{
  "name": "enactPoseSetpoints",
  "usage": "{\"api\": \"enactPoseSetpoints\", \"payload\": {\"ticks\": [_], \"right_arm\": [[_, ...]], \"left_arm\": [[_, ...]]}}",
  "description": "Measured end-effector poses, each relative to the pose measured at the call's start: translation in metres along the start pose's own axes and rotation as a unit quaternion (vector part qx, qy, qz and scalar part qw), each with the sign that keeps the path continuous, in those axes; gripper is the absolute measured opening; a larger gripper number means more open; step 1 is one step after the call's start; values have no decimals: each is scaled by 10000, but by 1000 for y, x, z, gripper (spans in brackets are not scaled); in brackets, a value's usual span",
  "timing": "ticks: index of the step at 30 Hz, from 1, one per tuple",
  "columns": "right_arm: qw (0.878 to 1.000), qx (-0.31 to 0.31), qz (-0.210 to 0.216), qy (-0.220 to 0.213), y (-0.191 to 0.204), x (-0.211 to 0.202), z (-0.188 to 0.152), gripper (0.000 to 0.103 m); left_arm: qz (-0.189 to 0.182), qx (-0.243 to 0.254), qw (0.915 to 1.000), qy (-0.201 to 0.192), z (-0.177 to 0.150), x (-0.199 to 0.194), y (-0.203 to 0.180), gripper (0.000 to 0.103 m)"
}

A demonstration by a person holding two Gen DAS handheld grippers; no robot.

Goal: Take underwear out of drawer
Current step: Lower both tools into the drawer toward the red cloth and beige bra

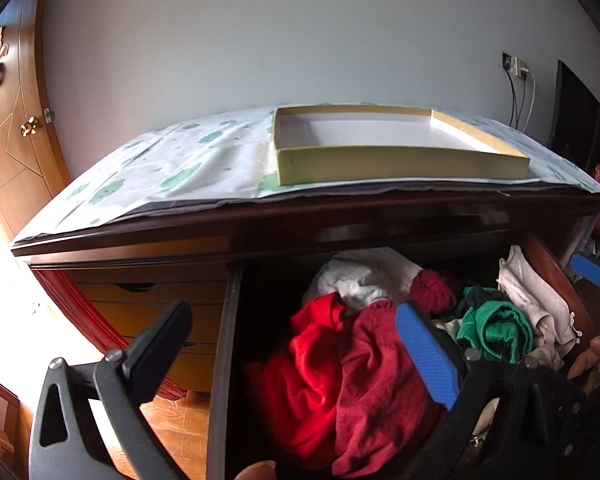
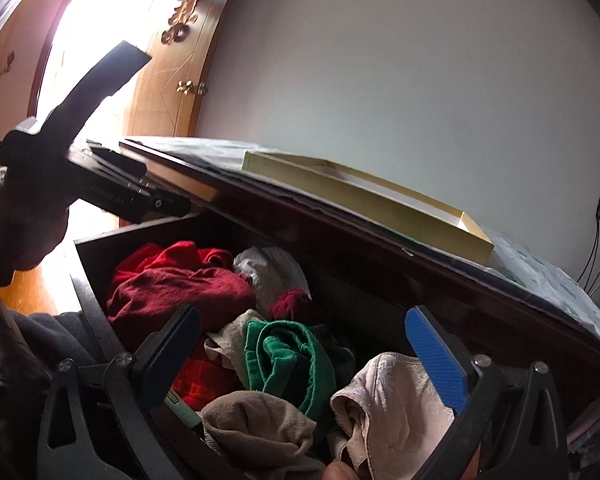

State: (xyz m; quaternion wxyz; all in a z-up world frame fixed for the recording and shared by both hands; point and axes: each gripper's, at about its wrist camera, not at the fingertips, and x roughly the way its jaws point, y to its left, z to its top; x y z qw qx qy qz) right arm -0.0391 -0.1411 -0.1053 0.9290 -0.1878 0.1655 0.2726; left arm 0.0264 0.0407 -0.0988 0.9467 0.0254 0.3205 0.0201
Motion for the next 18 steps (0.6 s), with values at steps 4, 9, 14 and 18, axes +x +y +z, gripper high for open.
{"api": "enactPoseSetpoints", "payload": {"ticks": [4,9,14,18], "right_arm": [[9998,-99,-22,188,6,1,1,103],[9995,192,-90,255,0,13,1,103],[9982,127,37,579,0,21,-1,103],[9981,-15,-47,621,5,22,-3,103]], "left_arm": [[-42,96,9999,-8,-4,-3,-1,103],[-131,51,9998,116,-8,3,1,103],[-210,-48,9996,173,-8,7,5,103],[-139,9,9999,18,-4,-1,3,103]]}}
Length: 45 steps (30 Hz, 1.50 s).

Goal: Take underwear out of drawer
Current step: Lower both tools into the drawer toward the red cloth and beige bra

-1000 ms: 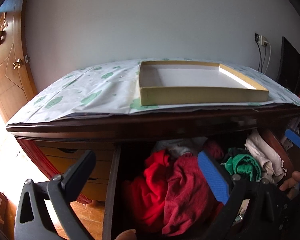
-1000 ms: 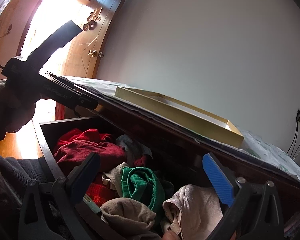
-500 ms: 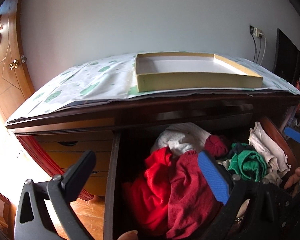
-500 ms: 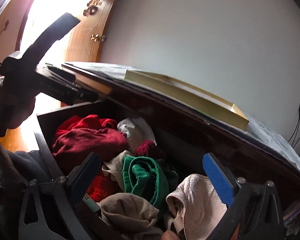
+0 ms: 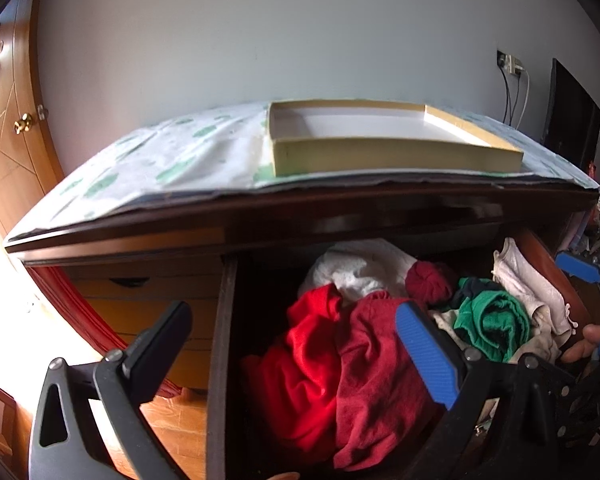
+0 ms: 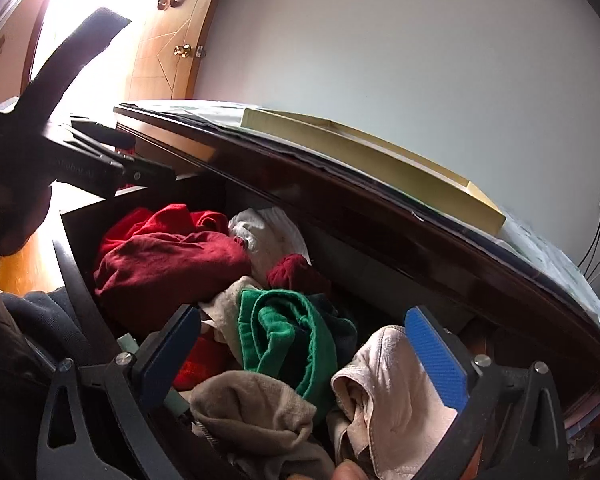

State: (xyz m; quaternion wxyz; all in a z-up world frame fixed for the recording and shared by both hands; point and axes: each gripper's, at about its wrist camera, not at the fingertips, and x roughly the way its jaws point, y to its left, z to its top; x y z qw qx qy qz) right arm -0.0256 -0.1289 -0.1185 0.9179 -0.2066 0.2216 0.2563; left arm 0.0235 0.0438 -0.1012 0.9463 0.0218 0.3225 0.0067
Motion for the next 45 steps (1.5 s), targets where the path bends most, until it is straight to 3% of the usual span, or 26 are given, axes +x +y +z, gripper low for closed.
{"api": "enactPoseSetpoints", "payload": {"ticks": [5,10,14,21,24,28,45], "right_arm": [[9996,283,40,-53,-6,-7,-1,103],[9989,376,-222,-184,-9,-17,1,103],[9955,787,-462,-246,-25,-26,9,103],[9850,1515,-780,272,-58,-25,18,103],[9784,1781,-951,452,-68,-22,14,103],[9701,2145,-908,687,-81,-17,3,103],[9589,2375,-793,1336,-90,9,-14,102]], "left_arm": [[66,1,9999,-90,9,-7,0,103],[80,158,9998,-2,15,-8,-8,103],[68,288,9996,48,22,-8,-16,103],[-28,372,9991,185,32,-4,-26,103],[-257,342,9983,397,30,4,-30,103],[-375,401,9969,565,24,10,-37,103],[-782,341,9832,1615,12,61,-50,103]]}}
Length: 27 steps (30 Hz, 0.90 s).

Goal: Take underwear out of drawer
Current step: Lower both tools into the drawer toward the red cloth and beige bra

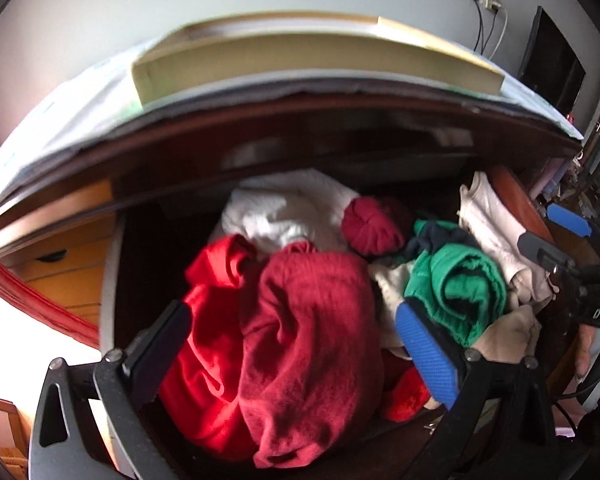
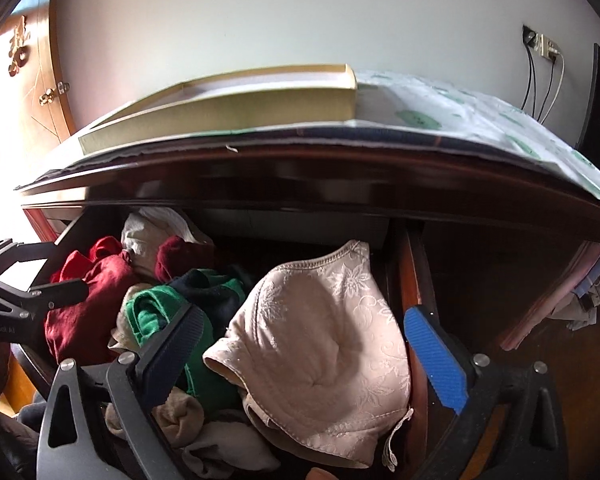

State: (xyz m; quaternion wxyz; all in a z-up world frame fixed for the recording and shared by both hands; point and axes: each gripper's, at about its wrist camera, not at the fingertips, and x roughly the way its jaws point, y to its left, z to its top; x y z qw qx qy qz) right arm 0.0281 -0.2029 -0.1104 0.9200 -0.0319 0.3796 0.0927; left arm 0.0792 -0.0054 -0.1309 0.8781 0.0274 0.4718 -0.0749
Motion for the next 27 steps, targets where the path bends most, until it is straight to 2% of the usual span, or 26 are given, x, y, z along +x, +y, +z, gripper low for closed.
{"api": "enactPoseSetpoints", "payload": {"ticks": [2,6,10,14,18,20,22,24,27], "right_arm": [[9999,41,15,127,0,5,1,98],[9993,58,15,362,0,13,3,94],[9973,-56,-33,728,2,21,5,89],[9951,-151,20,976,3,25,13,88],[9916,-104,268,1264,4,37,15,88],[9889,-106,349,1443,5,45,12,83],[9869,-58,412,1560,4,51,9,71],[9863,-19,473,1578,2,52,9,70],[9851,-65,570,1623,4,54,8,58]], "left_arm": [[-117,-56,9998,131,-2,6,1,102],[-78,39,9998,158,-3,9,-4,99],[-89,171,9991,365,-2,17,-9,85],[-132,271,9986,433,-2,21,-14,82],[-144,357,9979,530,1,29,-20,78],[-128,340,9977,569,1,32,-20,76],[-148,352,9974,617,2,36,-20,72],[-155,408,9969,650,2,40,-22,69],[-246,463,9961,705,1,42,-20,54]]}}
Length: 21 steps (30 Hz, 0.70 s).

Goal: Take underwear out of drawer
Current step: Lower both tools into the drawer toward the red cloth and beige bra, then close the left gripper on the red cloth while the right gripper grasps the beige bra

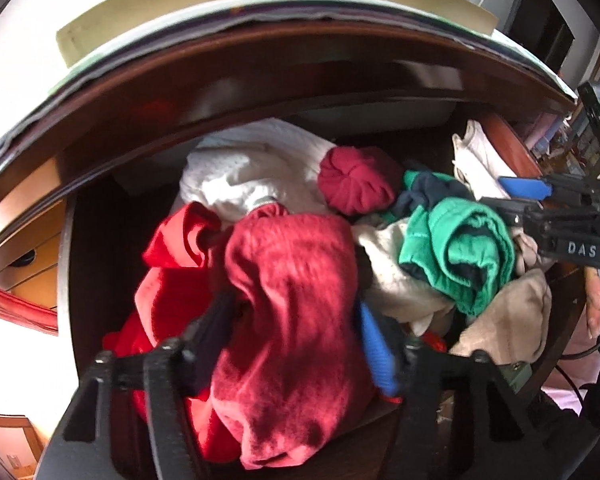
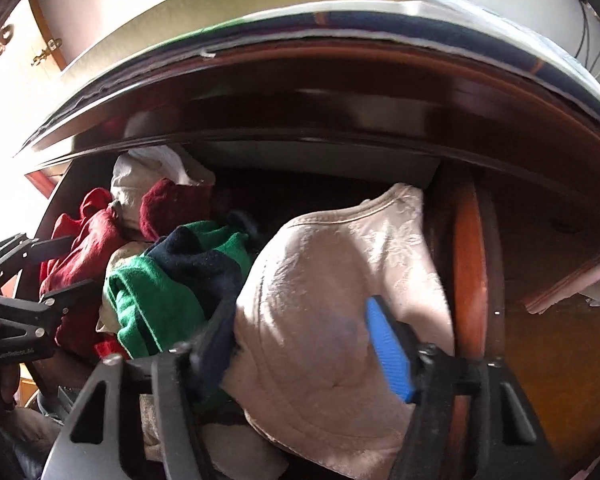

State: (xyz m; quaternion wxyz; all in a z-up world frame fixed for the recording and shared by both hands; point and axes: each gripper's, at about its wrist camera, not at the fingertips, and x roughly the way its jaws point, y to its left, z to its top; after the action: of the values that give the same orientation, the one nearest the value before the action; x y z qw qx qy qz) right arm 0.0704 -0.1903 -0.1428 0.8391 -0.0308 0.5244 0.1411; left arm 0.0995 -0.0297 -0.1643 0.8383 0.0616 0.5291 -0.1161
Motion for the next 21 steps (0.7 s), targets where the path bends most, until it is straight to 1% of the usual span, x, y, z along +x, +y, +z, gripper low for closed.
{"api": "enactPoseSetpoints", "payload": {"ticks": [1,2,4,7,8,10,13,17,18,21], "right_arm": [[10000,-15,47,0,1,1,0,54],[10000,-21,70,-10,2,1,0,53],[9999,-34,120,-70,2,1,0,48],[9996,-52,208,-157,3,0,-3,42],[9995,-39,262,-195,-3,-4,-4,41],[9988,5,368,-321,-8,-8,-6,35],[9977,81,450,-504,-14,-15,-9,30],[9976,86,442,-532,-16,-22,-6,29],[9976,82,436,-528,-16,-22,-6,28],[9977,105,415,-521,-15,-21,-5,28]], "left_arm": [[-39,15,10000,-7,-1,0,0,49],[-88,20,10000,-11,-1,1,0,44],[-120,46,9999,-4,-2,1,-1,39],[-230,48,9997,-50,-4,2,-4,24],[-281,39,9996,-90,-4,1,-4,21],[-373,-4,9991,-222,-5,-4,-3,16],[-402,-52,9986,-331,-5,-7,-2,15],[-397,-48,9983,-425,-4,-7,-6,12],[-407,-57,9980,-472,-5,-15,-1,12],[-371,-30,9977,-568,-6,-20,0,12]]}}
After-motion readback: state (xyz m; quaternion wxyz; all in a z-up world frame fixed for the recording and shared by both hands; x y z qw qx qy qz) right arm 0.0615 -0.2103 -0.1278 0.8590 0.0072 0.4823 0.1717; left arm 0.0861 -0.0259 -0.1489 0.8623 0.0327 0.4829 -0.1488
